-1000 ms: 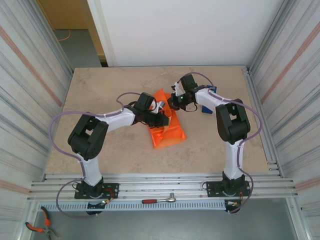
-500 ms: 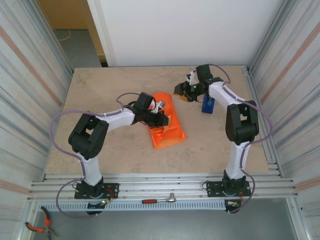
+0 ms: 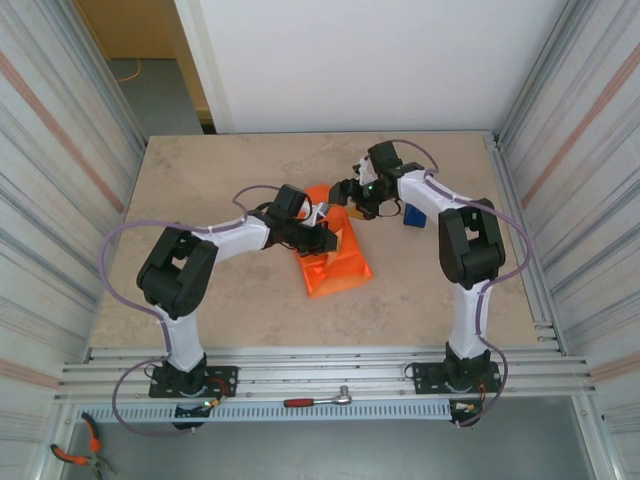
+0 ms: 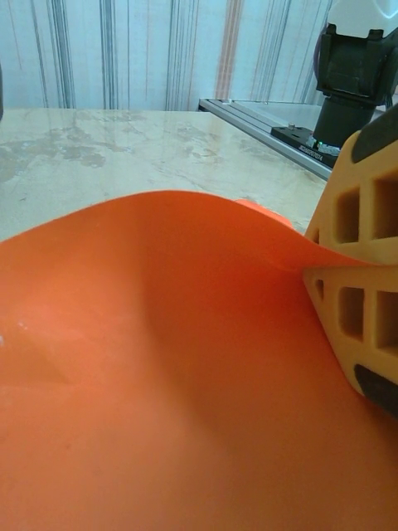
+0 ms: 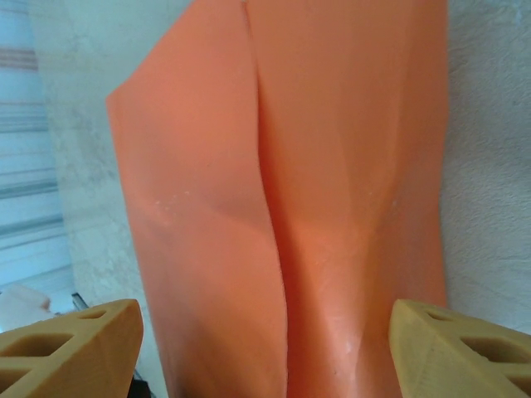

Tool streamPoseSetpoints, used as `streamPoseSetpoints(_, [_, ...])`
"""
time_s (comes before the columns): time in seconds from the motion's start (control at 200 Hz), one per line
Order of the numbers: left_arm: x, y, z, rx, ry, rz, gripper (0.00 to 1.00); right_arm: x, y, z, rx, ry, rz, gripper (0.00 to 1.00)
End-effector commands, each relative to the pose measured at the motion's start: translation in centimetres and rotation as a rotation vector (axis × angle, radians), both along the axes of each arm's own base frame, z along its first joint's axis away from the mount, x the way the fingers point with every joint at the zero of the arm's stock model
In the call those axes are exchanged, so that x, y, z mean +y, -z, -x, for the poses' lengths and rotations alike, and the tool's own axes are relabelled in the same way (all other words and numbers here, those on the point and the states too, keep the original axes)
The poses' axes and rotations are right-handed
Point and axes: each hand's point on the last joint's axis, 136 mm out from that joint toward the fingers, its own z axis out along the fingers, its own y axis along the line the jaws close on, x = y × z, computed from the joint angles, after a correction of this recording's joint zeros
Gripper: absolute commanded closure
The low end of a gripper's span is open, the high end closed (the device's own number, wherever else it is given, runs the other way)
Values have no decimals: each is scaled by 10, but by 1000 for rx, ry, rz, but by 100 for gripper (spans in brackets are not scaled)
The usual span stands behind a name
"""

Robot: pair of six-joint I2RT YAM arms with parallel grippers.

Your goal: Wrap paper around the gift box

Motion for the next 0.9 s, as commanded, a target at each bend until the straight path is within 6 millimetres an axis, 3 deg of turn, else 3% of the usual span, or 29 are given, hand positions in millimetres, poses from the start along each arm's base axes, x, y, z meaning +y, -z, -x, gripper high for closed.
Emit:
streamPoseSetpoints(0.0, [20, 53, 17, 98, -4, -141, 100, 3, 24, 9, 50, -30, 77, 22])
streamPoseSetpoints(0.16, [18, 47, 16, 87, 2, -128, 100, -8, 48, 17, 84, -13, 141, 24])
streamPoseSetpoints(0.311, [12, 33, 16, 75, 35, -91, 95, -14, 54, 24, 98, 10, 131, 31])
streamPoseSetpoints(0.396, [8, 10, 10, 52, 61, -32, 81, -15, 55, 28, 104, 27, 121, 34])
streamPoseSetpoints(0.546, [13, -55, -17, -18, 54, 110, 56, -16, 55, 33, 104, 70, 95, 39])
streamPoseSetpoints(0.626, [28, -83, -33, -56, 9, 168, 47, -16, 55, 34, 106, 96, 78, 41])
streamPoseSetpoints(0.706, [51, -96, -50, -79, -69, 191, 40, -16, 56, 37, 109, 121, 70, 42])
streamPoseSetpoints(0.807, [89, -87, -70, -66, -198, 191, 35, -14, 56, 40, 98, 155, 67, 44])
streamPoseSetpoints(0.897, [120, -65, -78, -40, -294, 150, 33, -14, 58, 43, 94, 185, 67, 48])
